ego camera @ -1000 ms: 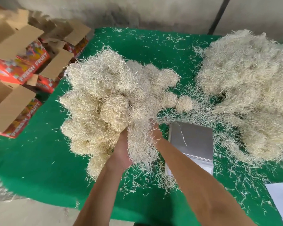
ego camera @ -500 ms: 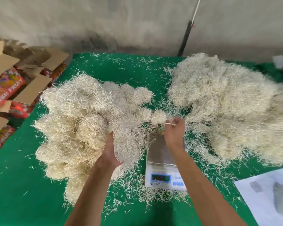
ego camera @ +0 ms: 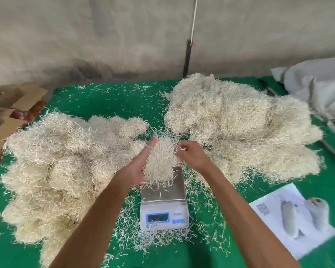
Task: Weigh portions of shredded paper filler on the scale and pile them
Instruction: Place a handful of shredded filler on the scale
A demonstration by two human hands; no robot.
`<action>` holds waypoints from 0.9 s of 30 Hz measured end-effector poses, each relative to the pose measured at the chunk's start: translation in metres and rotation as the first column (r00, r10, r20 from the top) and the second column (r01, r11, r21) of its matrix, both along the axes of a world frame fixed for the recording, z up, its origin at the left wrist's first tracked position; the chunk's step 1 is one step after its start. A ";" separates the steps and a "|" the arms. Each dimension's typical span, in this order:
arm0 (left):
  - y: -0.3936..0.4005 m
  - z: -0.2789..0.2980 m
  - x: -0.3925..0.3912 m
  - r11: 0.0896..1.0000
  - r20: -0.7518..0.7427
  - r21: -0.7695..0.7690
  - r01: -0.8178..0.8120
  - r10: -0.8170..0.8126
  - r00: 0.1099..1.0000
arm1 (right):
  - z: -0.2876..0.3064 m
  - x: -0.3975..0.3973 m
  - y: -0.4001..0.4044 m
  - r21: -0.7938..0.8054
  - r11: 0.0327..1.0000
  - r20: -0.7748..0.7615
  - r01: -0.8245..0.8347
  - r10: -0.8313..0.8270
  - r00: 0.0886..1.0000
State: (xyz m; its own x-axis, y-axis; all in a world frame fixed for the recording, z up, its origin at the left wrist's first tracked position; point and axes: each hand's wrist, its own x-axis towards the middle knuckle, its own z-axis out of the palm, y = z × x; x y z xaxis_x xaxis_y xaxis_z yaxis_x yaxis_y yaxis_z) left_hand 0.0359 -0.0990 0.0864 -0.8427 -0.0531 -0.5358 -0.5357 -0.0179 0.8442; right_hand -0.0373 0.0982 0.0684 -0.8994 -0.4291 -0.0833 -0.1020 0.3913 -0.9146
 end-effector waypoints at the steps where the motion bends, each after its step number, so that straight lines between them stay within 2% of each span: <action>1: 0.007 0.003 -0.004 0.994 0.020 -0.067 0.089 -0.088 0.996 | 0.002 -0.002 0.003 0.049 0.999 -0.070 -0.001 0.004 0.998; 3: 0.022 0.006 -0.012 0.960 0.063 -0.211 0.182 -0.173 0.983 | 0.005 -0.011 0.014 0.101 0.995 -0.160 -0.011 0.027 0.987; 4: 0.027 0.003 -0.017 0.952 0.057 -0.254 0.170 -0.161 0.985 | 0.006 -0.019 0.024 0.095 0.995 -0.166 0.025 -0.009 0.986; 7: 0.024 -0.001 -0.025 0.954 0.031 -0.293 0.068 -0.062 0.998 | 0.007 -0.036 0.050 -0.137 0.949 -0.038 0.284 -0.291 0.956; 8: 0.025 -0.003 -0.030 0.956 0.009 -0.293 0.030 -0.029 1.000 | 0.006 -0.037 0.050 -0.191 0.923 0.013 0.334 -0.338 0.941; 9: 0.029 -0.001 -0.034 0.965 0.004 -0.260 -0.021 0.023 1.000 | 0.003 -0.035 0.047 -0.211 0.920 0.024 0.331 -0.334 0.942; 11: 0.039 0.003 -0.041 0.993 0.026 -0.083 -0.089 0.091 0.995 | -0.004 -0.027 0.038 -0.201 0.959 0.015 0.199 -0.200 0.980; 13: 0.050 0.006 -0.042 0.996 0.022 0.067 -0.063 0.061 0.998 | -0.010 -0.022 0.033 -0.190 0.976 0.042 0.111 -0.105 0.994; 14: 0.054 0.005 -0.042 0.998 0.008 0.049 -0.035 0.034 0.999 | -0.010 -0.022 0.034 -0.195 0.975 0.055 0.107 -0.098 0.994; 16: 0.058 0.002 -0.043 0.997 -0.030 -0.036 -0.062 0.061 0.998 | -0.008 -0.027 0.041 -0.207 0.969 0.055 0.135 -0.126 0.990; 17: 0.056 0.001 -0.046 0.991 -0.033 -0.011 -0.130 0.130 0.991 | -0.006 -0.032 0.047 -0.222 0.962 0.055 0.159 -0.151 0.987; 19: 0.052 0.000 -0.048 0.955 -0.004 0.128 -0.269 0.272 0.962 | -0.001 -0.041 0.059 -0.307 0.915 0.075 0.262 -0.251 0.965; 22: 0.062 -0.006 -0.051 0.888 0.039 0.368 -0.277 0.282 0.958 | 0.003 -0.044 0.047 -0.362 0.871 0.093 0.332 -0.321 0.943; 25: 0.069 -0.010 -0.059 0.845 -0.047 0.450 -0.289 0.345 0.937 | -0.001 -0.043 0.035 -0.378 0.868 0.090 0.321 -0.311 0.946; 27: 0.060 -0.008 -0.059 0.841 -0.073 0.441 -0.315 0.383 0.921 | -0.002 -0.051 0.044 -0.443 0.753 0.209 0.487 -0.441 0.873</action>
State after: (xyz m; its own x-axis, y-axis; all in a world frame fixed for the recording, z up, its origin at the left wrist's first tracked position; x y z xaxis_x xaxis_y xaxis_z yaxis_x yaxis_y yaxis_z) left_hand -0.0231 -0.0393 0.0788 -0.8828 -0.1624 -0.4409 -0.2929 -0.5436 0.7866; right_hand -0.0879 0.1420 0.0666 -0.9969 0.0331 -0.0707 0.0668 -0.1066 -0.9921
